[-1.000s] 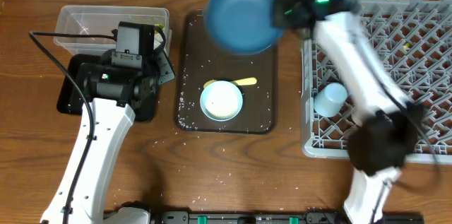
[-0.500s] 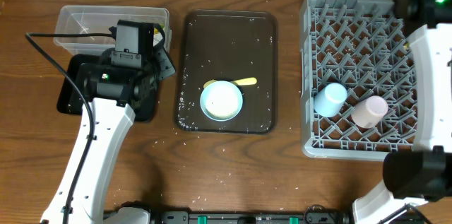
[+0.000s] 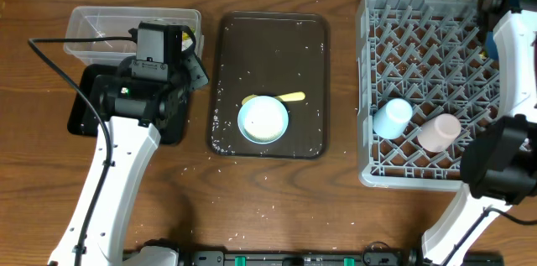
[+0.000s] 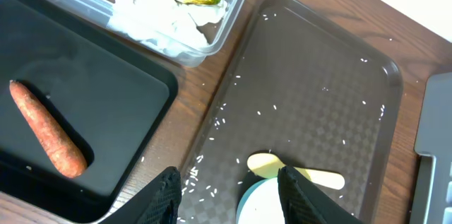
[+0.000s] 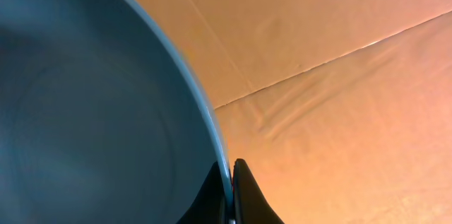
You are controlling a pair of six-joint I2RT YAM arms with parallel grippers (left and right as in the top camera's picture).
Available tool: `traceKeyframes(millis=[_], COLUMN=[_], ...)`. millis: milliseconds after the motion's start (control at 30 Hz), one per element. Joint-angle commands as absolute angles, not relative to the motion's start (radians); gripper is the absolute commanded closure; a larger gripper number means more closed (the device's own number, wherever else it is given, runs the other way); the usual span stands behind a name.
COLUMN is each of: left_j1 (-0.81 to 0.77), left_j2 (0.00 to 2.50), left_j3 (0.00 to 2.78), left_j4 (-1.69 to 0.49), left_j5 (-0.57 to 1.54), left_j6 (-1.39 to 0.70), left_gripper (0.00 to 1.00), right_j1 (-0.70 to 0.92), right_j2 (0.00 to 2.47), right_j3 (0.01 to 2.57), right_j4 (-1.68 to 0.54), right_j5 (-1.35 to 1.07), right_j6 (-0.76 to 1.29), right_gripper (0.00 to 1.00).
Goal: Sort waste into correct bins and load items into the dishwasher rack
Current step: 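Carry blue bowl right and set it upside down in rack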
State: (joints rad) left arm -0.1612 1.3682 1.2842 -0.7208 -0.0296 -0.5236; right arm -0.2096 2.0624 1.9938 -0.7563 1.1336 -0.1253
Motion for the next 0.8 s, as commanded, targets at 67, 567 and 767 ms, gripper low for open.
traceKeyframes(millis=[67, 567, 767], left_j1=[-0.163, -0.163, -0.163], left_j2=[1.369, 1.370, 1.370], left_j3=[1.290, 1.290, 1.290], left_j4=[-0.716, -0.619, -0.614], left_j5=[-0.038, -0.038, -0.039], left_j6=[-0.529, -0.529, -0.529], left_gripper=[0.53, 0.53, 0.53], right_j1=[-0.309, -0.433, -0.414], right_j2=[2.048, 2.048, 2.048], right_j3=[1.993, 1.993, 1.993], right_j4=[-0.752, -0.680, -0.617], right_j5=[1.073, 0.620, 0.621], right_j6=[-0.110, -0.446, -0.543], right_gripper=[0.99, 0.99, 0.99])
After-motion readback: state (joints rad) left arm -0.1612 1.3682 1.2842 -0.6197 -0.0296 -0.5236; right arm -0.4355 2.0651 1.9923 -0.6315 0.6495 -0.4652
